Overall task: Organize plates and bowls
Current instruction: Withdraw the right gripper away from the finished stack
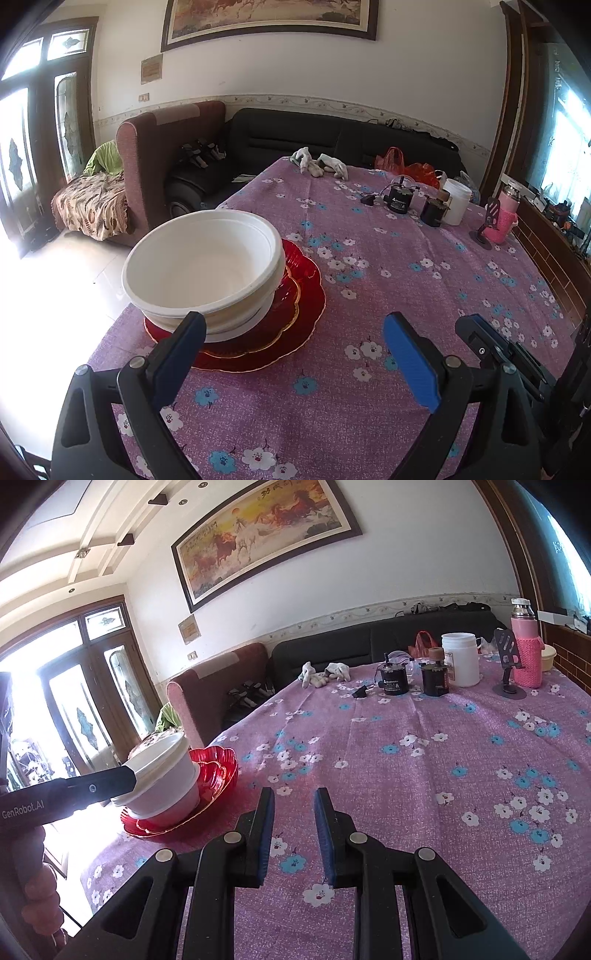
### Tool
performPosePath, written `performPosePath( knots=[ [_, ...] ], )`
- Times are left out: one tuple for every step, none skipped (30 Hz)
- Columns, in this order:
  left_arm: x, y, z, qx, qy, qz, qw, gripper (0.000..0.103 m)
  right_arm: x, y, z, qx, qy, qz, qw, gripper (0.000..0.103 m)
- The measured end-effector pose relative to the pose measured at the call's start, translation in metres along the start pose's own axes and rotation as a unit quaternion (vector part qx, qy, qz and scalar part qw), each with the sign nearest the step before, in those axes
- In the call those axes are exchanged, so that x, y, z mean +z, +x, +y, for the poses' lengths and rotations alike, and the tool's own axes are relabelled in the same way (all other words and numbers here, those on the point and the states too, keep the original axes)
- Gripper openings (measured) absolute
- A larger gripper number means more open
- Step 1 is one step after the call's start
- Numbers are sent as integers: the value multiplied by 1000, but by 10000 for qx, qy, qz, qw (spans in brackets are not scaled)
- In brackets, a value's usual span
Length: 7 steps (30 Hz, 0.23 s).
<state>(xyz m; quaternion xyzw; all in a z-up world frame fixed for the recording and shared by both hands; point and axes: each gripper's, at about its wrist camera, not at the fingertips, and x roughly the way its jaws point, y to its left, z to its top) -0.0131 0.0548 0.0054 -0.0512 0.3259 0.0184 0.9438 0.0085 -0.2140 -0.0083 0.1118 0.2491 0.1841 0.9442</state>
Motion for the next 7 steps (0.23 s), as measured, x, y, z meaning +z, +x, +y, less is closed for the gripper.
performPosePath(
  knots=[
    [0, 0, 0, 15, 3, -14, 10000, 97, 0, 1, 0, -13, -4, 2, 10000, 24],
    [0, -1, 0, 50, 16, -55, 10000, 97, 0, 1, 0, -14, -6, 8, 10000, 24],
    [0, -1, -2, 87, 31, -89, 9999, 97, 0, 2, 0, -14, -10, 17, 10000, 24],
    [0, -1, -2, 98, 43, -104, 9999, 97, -1, 2, 0, -25, -14, 16, 10000, 24],
    [1, -1, -2, 88, 49, -104, 9999, 97, -1, 2, 1, -37, -20, 20, 10000, 24],
    [0, -1, -2, 86, 44, -105, 9999, 97, -1, 2, 1, -42, -21, 19, 10000, 24],
    [0, -1, -2, 102, 43, -104, 9999, 97, -1, 2, 0, -49, -19, 16, 10000, 24]
  ],
)
